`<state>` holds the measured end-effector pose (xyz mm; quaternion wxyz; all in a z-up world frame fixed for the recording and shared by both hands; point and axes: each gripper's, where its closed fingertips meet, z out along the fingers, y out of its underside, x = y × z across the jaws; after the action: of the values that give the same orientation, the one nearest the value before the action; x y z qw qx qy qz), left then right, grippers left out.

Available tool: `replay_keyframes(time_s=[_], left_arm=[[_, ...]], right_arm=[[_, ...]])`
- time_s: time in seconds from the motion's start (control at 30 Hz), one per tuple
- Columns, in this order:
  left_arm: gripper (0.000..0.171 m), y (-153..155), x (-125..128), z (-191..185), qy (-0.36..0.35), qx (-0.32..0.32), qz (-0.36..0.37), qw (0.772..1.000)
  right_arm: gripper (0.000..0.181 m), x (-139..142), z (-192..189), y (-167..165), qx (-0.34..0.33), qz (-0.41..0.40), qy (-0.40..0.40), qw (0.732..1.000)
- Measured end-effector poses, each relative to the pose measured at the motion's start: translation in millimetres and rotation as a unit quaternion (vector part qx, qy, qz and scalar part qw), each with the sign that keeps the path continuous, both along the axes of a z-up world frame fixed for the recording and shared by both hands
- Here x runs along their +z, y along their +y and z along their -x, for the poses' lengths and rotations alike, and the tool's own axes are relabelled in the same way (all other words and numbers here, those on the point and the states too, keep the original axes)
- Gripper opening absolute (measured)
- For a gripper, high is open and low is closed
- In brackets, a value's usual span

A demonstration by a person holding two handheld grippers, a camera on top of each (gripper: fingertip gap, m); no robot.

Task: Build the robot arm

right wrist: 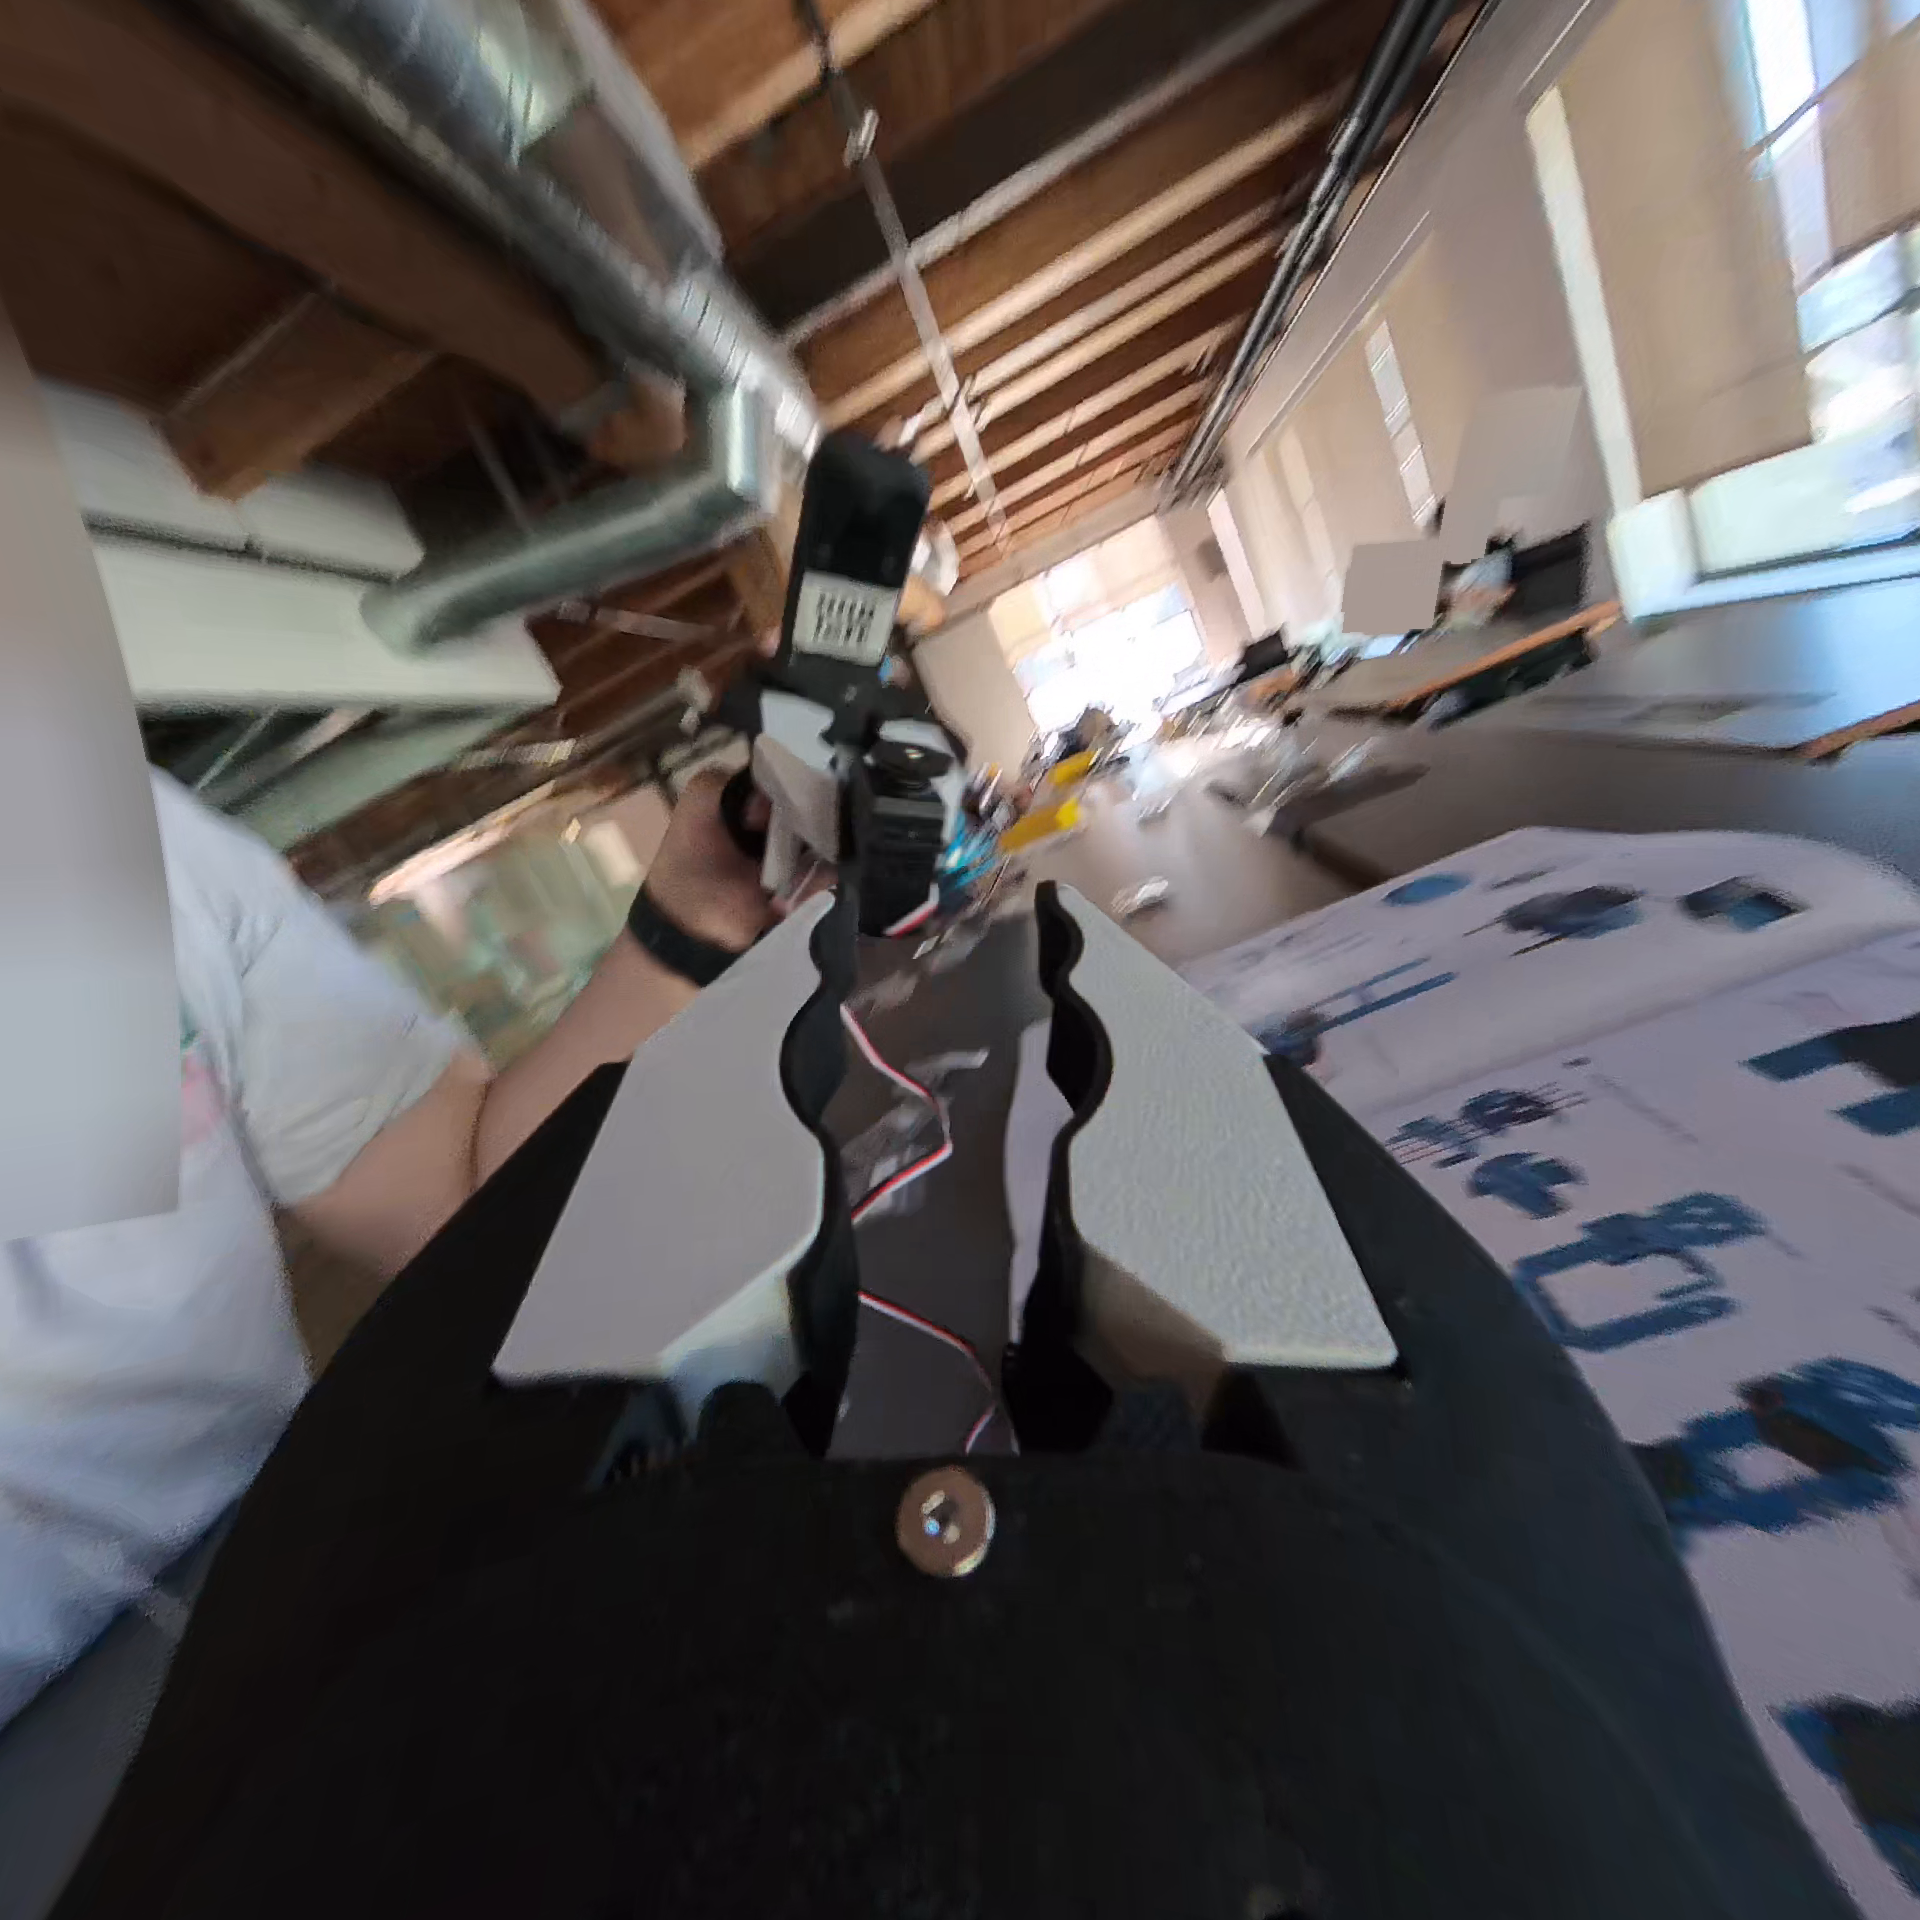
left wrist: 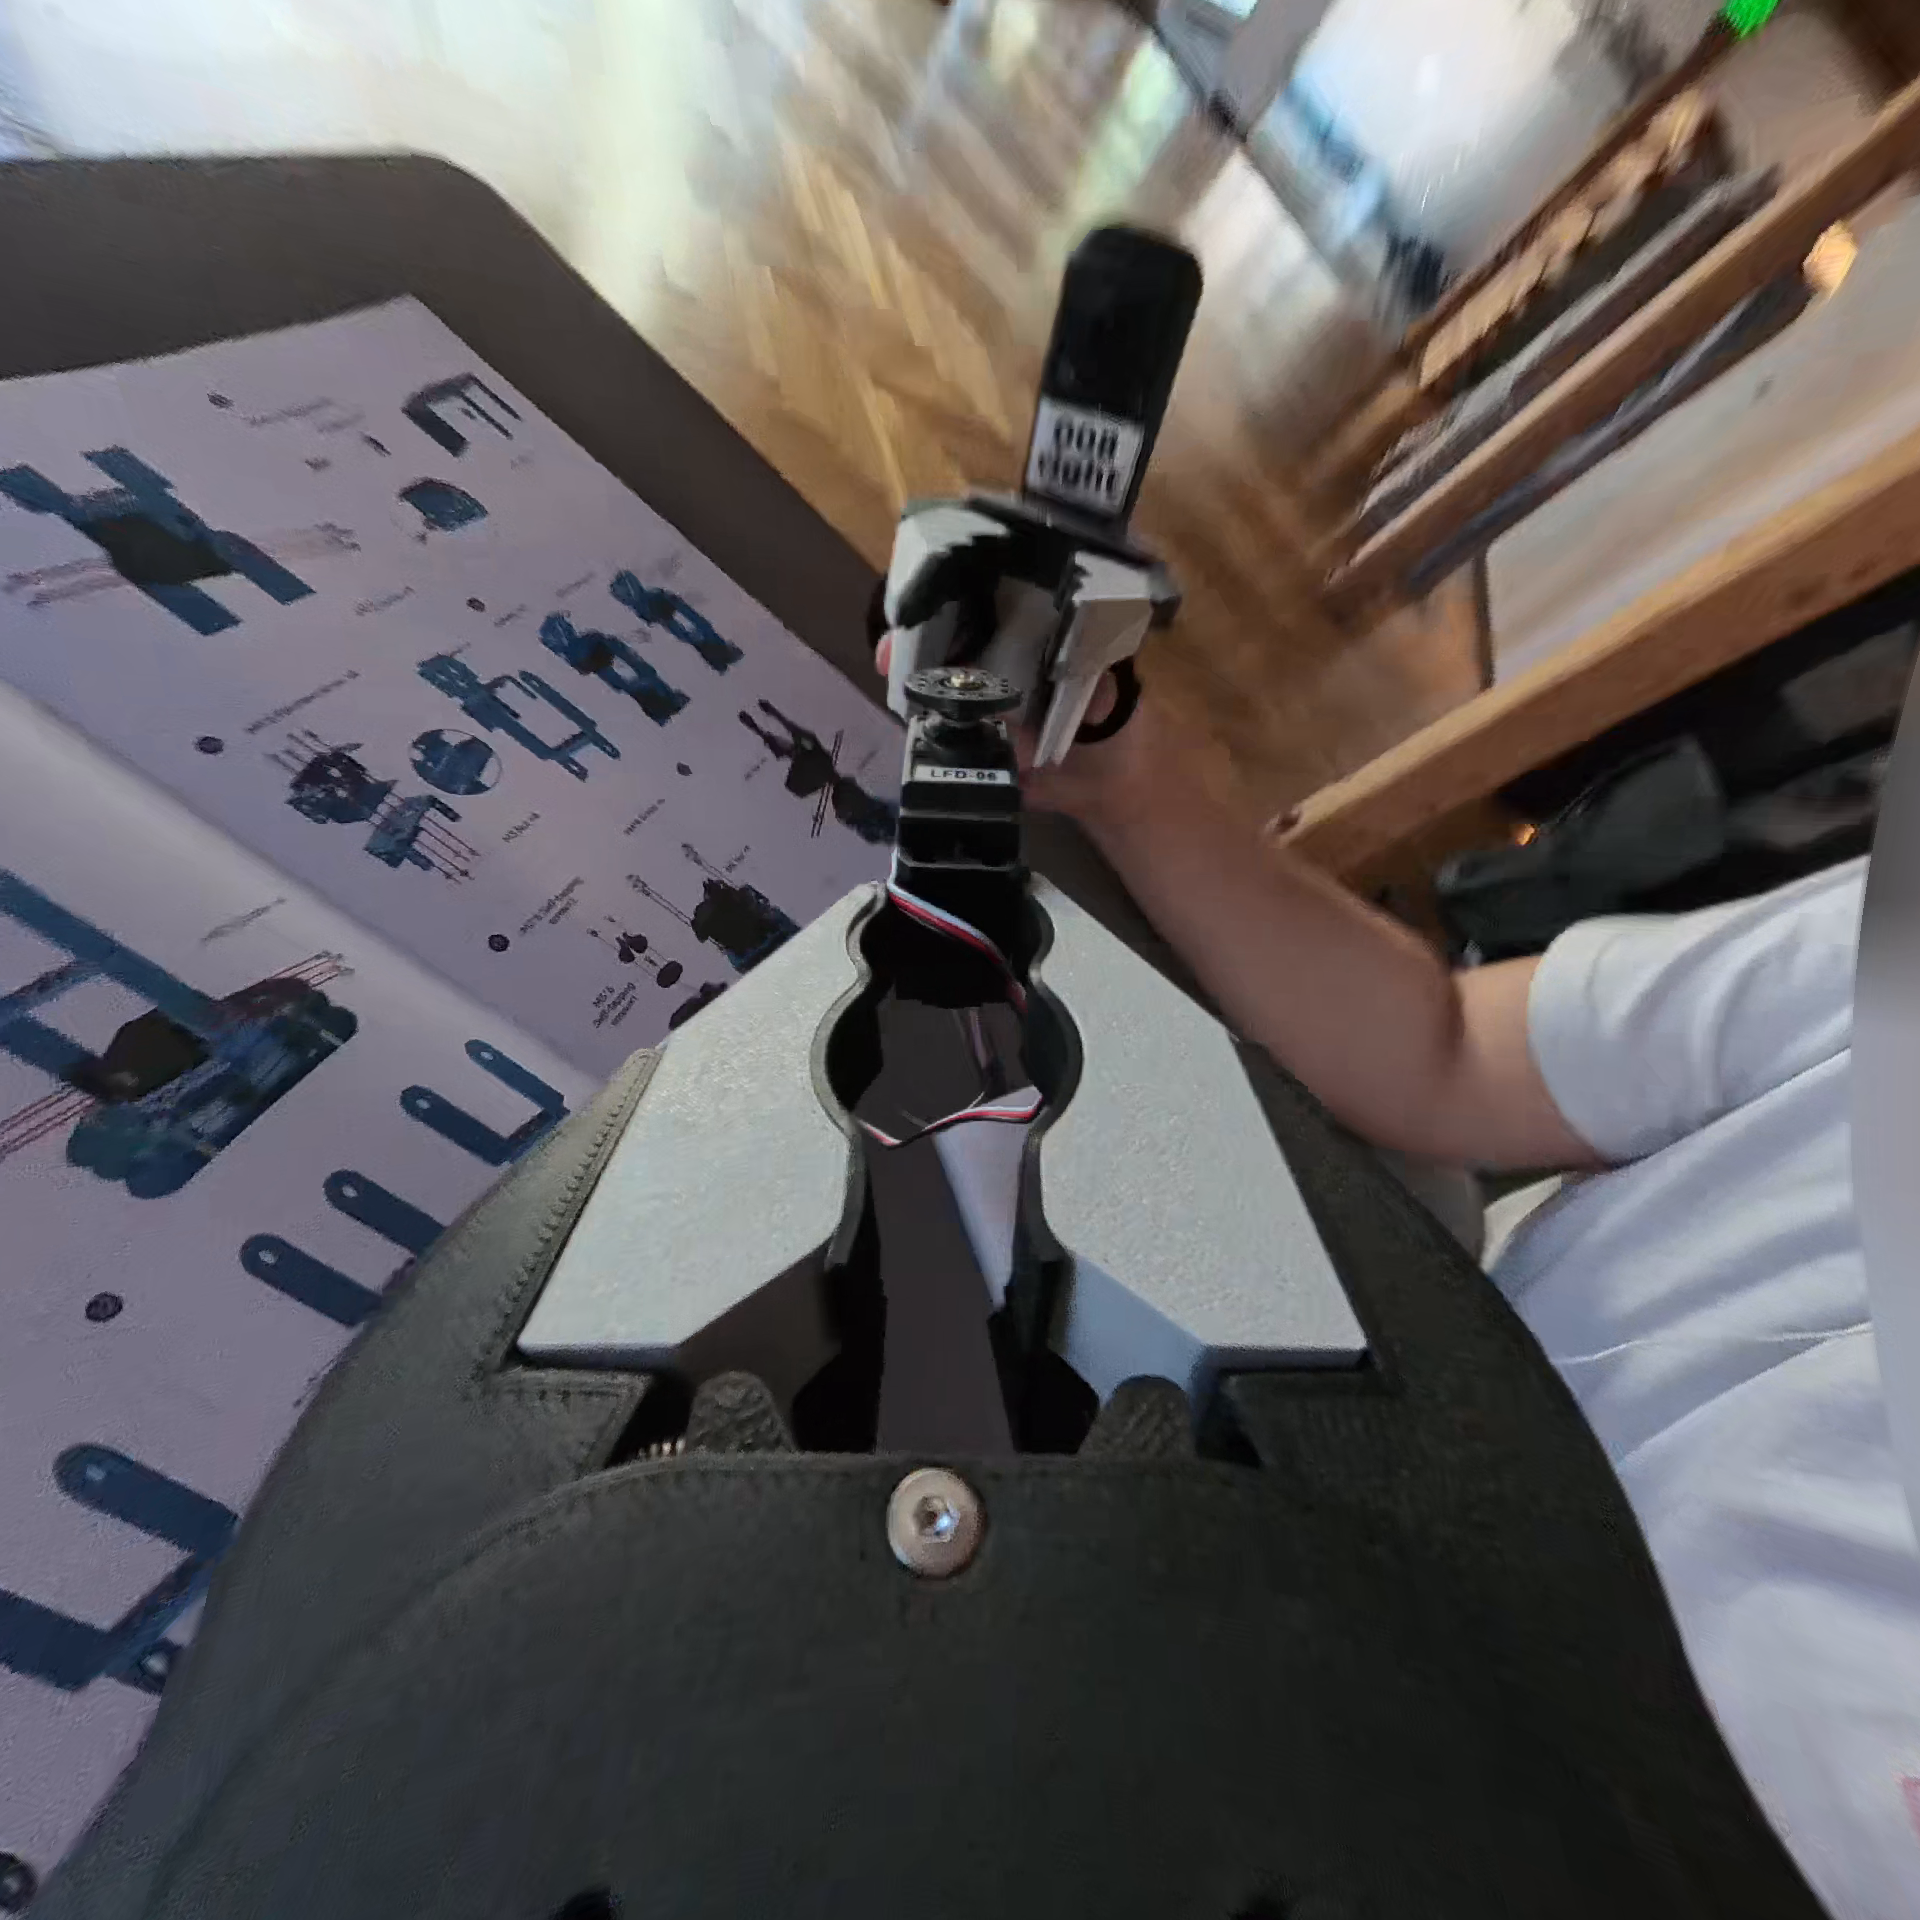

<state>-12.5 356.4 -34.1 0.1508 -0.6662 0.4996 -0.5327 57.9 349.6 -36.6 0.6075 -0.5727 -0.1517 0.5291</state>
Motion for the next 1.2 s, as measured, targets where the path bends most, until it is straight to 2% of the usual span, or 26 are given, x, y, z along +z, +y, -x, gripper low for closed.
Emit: replay_keyframes(time_s=[0.1,0.2,0.4,0.5,0.57,0.67,0.73,0.77,0.87,0.97,1.1,1.2], left_arm=[[0.02,28.4,30.5,18.8,-0.068,0.069,0.046,0.994],[0.02,39.6,41.8,35.3,-0.081,0.096,0.041,0.991],[0.021,40.5,57.8,42.3,-0.113,0.102,0.063,0.986],[0.021,49.8,67.6,46.9,-0.144,0.125,0.072,0.979],[0.02,64.6,83.5,59.2,-0.193,0.159,0.081,0.965],[0.02,100.0,104.8,97.3,-0.261,0.256,0.077,0.928],[0.02,119.0,106.4,120.5,-0.266,0.319,0.052,0.908],[0.02,122.0,106.9,125.7,-0.263,0.331,0.042,0.905],[0.02,115.9,115.0,123.8,-0.281,0.317,0.051,0.905],[0.02,106.5,119.4,115.9,-0.299,0.282,0.096,0.906],[0.021,97.8,127.1,112.8,-0.331,0.24,0.149,0.9],[0.021,98.6,133.7,120.6,-0.359,0.229,0.177,0.887]], right_arm=[[0.032,9.1,-42.9,11.8,-0.093,-0.003,0.06,0.994],[0.03,7.3,-63.2,17.4,-0.145,0.003,0.073,0.987],[0.03,-3.5,-63.2,25.8,-0.153,0.032,0.07,0.985],[0.03,-6.4,-64.3,27.6,-0.154,0.042,0.074,0.984],[0.03,-7.9,-66.7,28.6,-0.156,0.048,0.08,0.983],[0.03,-8.7,-71.6,29.5,-0.161,0.055,0.092,0.981],[0.03,-8.1,-73.0,29.6,-0.164,0.054,0.095,0.98],[0.03,-8.4,-72.5,29.9,-0.164,0.054,0.093,0.981],[0.03,-11.4,-68.4,31.8,-0.161,0.059,0.082,0.982],[0.03,-14.2,-66.2,33.1,-0.16,0.066,0.076,0.982],[0.03,-15.4,-68.2,33.7,-0.158,0.074,0.084,0.981],[0.029,-16.4,-69.6,34.5,-0.155,0.082,0.093,0.98]])
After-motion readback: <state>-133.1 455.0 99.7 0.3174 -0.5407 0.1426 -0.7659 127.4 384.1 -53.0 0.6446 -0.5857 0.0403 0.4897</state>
